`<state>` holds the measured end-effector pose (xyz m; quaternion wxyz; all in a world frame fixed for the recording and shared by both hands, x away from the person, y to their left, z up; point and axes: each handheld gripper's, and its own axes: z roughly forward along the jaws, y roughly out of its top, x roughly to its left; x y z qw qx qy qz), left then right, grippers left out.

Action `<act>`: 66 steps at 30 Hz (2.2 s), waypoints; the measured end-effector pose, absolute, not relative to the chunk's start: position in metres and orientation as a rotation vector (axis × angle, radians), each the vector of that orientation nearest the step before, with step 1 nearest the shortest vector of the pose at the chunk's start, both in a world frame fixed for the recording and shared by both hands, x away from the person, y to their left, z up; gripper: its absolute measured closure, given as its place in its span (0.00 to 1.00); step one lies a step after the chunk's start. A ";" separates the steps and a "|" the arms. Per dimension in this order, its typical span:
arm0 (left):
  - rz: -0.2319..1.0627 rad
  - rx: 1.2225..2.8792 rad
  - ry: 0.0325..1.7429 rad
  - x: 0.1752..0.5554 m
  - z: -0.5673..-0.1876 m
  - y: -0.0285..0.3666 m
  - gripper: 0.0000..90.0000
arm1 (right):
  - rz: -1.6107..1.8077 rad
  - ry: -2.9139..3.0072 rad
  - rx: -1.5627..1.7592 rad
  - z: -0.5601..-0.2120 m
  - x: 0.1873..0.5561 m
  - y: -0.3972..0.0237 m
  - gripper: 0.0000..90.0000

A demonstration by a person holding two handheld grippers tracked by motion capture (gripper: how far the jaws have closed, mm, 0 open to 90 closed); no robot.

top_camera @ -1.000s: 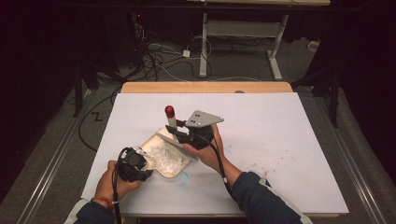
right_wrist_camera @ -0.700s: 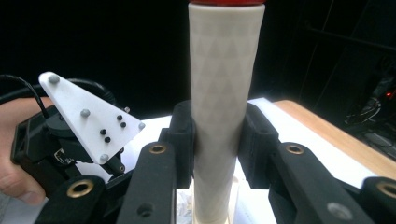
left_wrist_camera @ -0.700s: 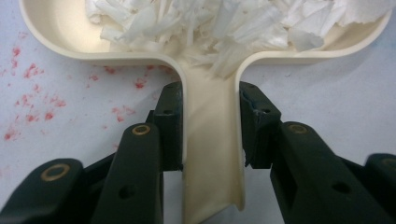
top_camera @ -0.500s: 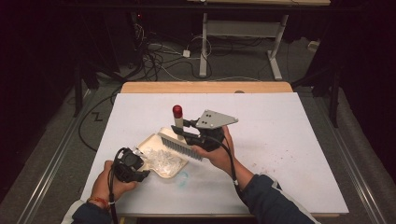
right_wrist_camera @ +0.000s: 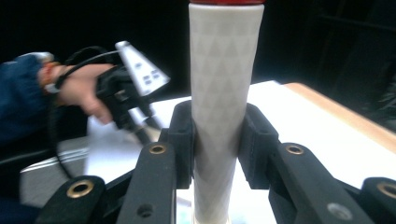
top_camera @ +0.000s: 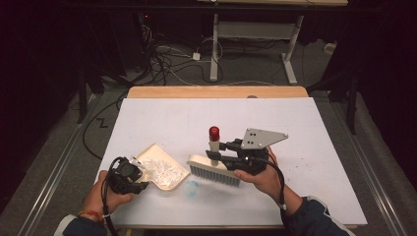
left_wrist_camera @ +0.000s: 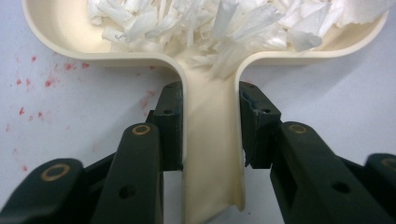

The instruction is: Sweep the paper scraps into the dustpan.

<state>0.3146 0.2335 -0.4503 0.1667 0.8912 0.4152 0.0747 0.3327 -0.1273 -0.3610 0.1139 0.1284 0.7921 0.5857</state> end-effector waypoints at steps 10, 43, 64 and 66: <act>0.220 2.559 1.184 0.313 -0.453 0.234 0.70 | 1.684 2.502 0.312 -0.382 0.321 -0.117 0.78; 0.232 2.581 1.170 0.313 -0.454 0.229 0.70 | 1.633 2.613 0.268 -0.375 0.311 -0.117 0.78; 0.240 2.588 1.147 0.312 -0.454 0.227 0.70 | 1.534 2.348 0.532 -0.365 0.358 -0.145 0.78; 0.236 2.581 1.152 0.312 -0.453 0.229 0.70 | 1.560 2.356 0.508 -0.362 0.354 -0.146 0.78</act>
